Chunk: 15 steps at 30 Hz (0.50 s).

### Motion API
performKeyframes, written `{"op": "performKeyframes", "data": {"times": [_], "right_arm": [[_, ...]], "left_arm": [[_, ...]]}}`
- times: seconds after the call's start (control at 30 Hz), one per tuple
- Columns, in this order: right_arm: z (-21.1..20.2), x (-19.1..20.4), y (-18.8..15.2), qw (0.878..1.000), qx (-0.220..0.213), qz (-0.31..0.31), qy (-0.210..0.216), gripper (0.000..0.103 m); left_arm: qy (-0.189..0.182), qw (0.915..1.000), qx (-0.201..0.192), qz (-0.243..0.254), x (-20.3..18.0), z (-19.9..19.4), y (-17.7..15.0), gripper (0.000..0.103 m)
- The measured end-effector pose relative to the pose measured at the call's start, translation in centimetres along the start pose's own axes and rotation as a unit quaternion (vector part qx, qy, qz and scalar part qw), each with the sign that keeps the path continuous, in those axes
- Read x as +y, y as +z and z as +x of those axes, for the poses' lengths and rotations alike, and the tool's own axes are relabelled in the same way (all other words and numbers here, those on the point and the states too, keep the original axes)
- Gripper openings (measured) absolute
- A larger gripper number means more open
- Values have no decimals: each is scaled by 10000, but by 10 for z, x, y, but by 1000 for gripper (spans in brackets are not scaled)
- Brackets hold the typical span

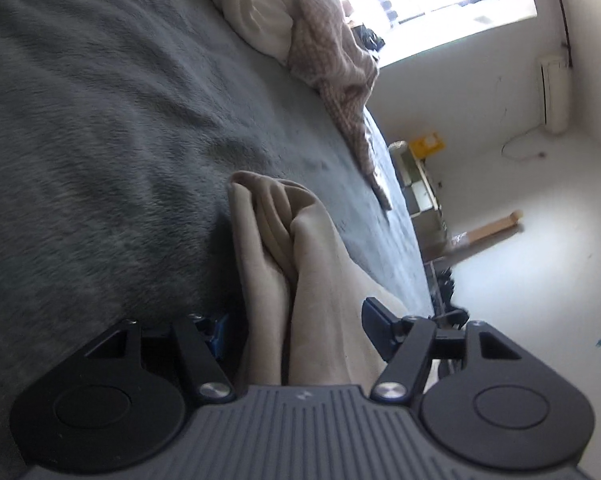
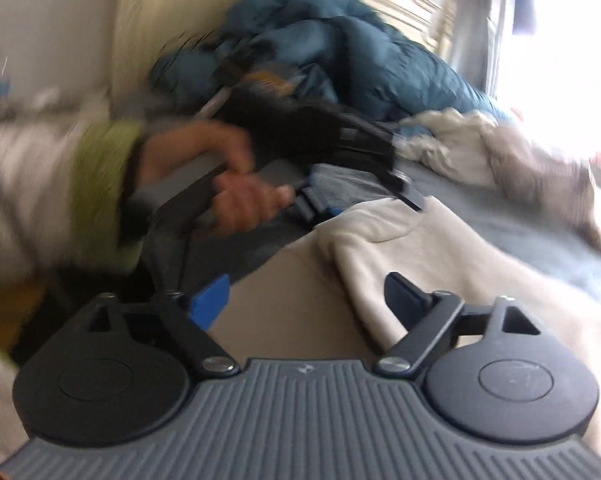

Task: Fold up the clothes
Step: 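Lift the grasped hoodie edge off the bed with both grippers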

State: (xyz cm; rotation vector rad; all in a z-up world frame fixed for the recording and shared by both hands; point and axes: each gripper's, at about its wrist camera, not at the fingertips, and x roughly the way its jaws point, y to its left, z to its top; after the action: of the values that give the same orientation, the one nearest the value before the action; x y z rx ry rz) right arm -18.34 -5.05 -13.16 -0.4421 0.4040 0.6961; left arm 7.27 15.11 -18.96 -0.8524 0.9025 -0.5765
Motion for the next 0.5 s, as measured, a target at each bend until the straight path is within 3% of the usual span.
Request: {"op": "performKeyframes", "data": {"times": [0.17, 0.37, 0.5], "right_arm": [[4, 35, -12, 9927, 263, -1107, -409, 90], [8, 57, -22, 9852, 386, -1639, -332, 91], [24, 63, -24, 9770, 369, -1890, -915, 91]], "left_arm": [[152, 9997, 199, 38, -2, 4, 0, 39], [73, 9985, 495, -225, 5, 1, 3, 32], [70, 9977, 597, -314, 6, 4, 5, 32]]}}
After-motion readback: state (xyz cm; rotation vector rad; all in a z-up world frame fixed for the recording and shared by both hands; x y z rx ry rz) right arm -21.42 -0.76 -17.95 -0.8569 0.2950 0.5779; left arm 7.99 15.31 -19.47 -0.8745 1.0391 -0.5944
